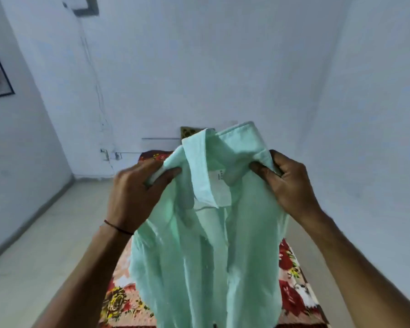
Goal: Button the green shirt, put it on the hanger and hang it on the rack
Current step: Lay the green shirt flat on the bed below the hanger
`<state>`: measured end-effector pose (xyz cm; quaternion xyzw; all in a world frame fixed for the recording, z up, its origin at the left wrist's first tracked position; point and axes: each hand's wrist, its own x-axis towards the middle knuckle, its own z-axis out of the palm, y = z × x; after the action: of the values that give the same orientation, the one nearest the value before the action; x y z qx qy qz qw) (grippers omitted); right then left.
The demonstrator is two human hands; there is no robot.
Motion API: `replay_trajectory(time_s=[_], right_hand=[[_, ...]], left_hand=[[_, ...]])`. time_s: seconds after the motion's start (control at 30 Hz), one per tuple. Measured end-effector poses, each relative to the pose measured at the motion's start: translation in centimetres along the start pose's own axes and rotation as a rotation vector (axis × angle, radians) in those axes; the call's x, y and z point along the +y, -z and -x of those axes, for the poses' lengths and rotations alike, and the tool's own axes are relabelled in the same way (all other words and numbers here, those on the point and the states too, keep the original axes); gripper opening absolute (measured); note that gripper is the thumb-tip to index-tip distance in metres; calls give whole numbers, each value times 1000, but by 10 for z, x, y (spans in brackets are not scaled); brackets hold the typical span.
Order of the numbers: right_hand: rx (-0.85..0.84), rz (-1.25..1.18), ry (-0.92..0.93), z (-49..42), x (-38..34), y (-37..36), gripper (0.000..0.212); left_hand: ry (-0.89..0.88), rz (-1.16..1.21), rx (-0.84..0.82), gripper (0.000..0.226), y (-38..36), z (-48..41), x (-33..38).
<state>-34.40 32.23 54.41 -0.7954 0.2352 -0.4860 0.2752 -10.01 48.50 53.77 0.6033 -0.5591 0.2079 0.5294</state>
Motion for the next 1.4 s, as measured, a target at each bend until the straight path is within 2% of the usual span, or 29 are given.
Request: replay_trajectory(time_s=[0.1,0.17,0.2,0.27,0.4,0.53,0.7,0.77,0.87,1.0,1.2,1.4], right_hand=[[16,-74,51,1,-52,21,10],[17,-141,41,7,-76,27,6],[-12,-134,29,12,-86,29,11],[-61,-73,29,21,-94,29,19],[9,-154,24,47,-112,36,20],[-36,1,85,69,-120,39,15],[-22,195,136,92,-126,40,31],[-29,259,126,100,-125,34,39],[-66,261,123,107,-124,20,38],[-188,129,108,116,-126,0,10],[-186,-19,2,163,-119,-48,15],[-157,-49,-146,175,-86,-108,20]], left_hand=[[-50,-35,19,30,47,-19,34],[-8,-35,21,43,66,-23,50],[25,-28,17,47,74,-20,57],[62,-27,14,50,84,-12,63],[52,-108,54,58,104,16,82],[44,-148,66,52,126,39,100],[14,-69,83,38,154,57,114],[4,-106,36,45,159,60,108],[13,-112,-40,52,165,64,87],[93,-12,-80,46,168,77,59],[170,75,-153,46,184,136,9],[235,101,-246,31,164,159,-50]])
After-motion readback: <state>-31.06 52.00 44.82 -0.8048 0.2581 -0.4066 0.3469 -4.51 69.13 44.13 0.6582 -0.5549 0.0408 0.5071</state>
